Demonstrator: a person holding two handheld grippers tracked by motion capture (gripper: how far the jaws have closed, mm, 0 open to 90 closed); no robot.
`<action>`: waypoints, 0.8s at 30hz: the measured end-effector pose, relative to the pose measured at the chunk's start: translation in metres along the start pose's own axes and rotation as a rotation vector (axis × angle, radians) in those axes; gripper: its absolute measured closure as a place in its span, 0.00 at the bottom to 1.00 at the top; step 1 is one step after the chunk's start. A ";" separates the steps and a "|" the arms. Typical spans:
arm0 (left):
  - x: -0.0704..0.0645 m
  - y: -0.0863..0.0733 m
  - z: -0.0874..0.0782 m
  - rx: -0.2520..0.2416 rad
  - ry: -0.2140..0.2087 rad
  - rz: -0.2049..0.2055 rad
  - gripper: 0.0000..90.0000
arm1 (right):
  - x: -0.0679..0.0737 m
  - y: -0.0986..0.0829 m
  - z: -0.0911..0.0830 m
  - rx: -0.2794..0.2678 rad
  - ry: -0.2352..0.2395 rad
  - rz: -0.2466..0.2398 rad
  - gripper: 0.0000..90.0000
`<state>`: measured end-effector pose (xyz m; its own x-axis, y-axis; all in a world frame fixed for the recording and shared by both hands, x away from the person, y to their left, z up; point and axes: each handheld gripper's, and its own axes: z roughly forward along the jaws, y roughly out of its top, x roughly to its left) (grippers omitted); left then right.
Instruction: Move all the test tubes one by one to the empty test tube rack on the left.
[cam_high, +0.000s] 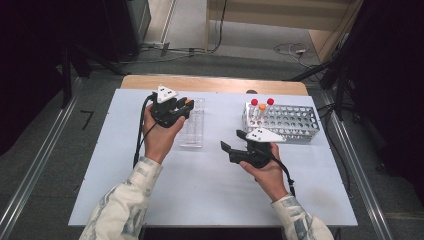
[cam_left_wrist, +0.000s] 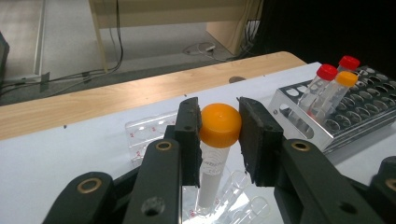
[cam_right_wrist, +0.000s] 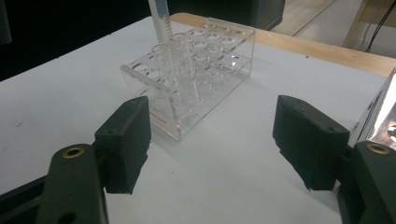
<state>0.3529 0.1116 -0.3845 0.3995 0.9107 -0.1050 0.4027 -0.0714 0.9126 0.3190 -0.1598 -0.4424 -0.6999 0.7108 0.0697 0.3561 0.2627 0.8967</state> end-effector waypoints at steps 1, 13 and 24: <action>-0.001 -0.002 0.001 0.002 0.005 0.006 0.79 | 0.000 0.000 0.000 0.000 0.000 0.001 0.29; -0.007 -0.028 0.014 0.050 0.033 0.019 0.79 | 0.000 -0.003 0.001 0.012 0.003 0.002 0.29; -0.008 -0.026 0.011 0.044 0.016 0.004 0.65 | -0.002 -0.004 0.002 0.012 -0.011 0.009 0.28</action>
<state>0.3480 0.1014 -0.4117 0.3879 0.9169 -0.0943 0.4366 -0.0926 0.8949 0.3203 -0.1614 -0.4472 -0.6899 0.7203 0.0724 0.3696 0.2645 0.8908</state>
